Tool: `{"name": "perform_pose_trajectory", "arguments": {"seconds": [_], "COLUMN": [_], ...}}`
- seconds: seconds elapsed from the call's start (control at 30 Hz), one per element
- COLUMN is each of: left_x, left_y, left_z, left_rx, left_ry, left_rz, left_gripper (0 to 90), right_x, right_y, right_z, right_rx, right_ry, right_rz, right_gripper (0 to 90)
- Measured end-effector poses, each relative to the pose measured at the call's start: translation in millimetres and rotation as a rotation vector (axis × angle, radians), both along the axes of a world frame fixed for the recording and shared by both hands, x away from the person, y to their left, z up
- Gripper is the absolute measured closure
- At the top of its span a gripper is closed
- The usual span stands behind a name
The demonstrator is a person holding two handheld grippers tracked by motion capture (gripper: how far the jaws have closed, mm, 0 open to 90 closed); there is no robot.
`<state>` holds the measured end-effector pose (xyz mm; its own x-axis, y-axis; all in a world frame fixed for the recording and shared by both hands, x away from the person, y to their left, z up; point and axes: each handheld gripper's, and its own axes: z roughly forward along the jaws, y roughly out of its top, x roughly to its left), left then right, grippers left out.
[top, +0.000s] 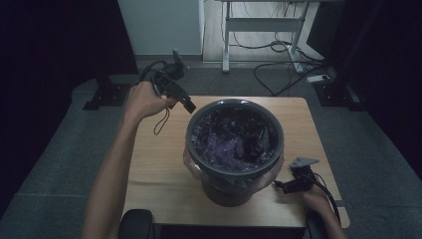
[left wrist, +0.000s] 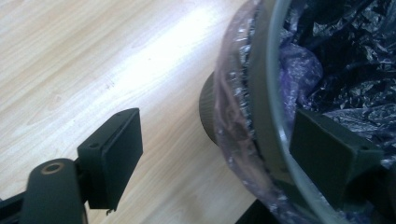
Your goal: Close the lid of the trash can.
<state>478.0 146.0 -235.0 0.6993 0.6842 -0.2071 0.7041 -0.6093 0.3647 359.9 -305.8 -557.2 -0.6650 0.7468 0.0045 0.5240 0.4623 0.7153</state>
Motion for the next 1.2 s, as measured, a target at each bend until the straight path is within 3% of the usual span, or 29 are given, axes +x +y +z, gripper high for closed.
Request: {"name": "perform_pose_trajectory", "arguments": {"seconds": [0.33,0.67,0.97,1.2], "left_x": [-3.7,-7.5,-12.7,-16.7], "left_y": [30.4,46.1,58.1,66.0], "left_z": [-11.7,-31.5,-56.7,-83.5], "left_rx": [-0.042,-0.022,-0.029,-0.045], "left_ry": [-0.09,-0.156,-0.214,-0.222], "left_rz": [-0.006,-0.009,-0.009,-0.002], "left_gripper": [8.0,8.9,8.1,6.2], "right_x": [0.0,0.0,0.0,0.0], "right_y": [0.0,0.0,0.0,-0.1], "right_z": [0.0,0.0,0.0,0.0], "right_rx": [0.0,0.0,0.0,-0.001], "right_ry": [0.0,0.0,0.0,-0.001], "right_rz": [0.0,0.0,0.0,0.001], "right_gripper": [0.0,0.0,0.0,0.0]}}
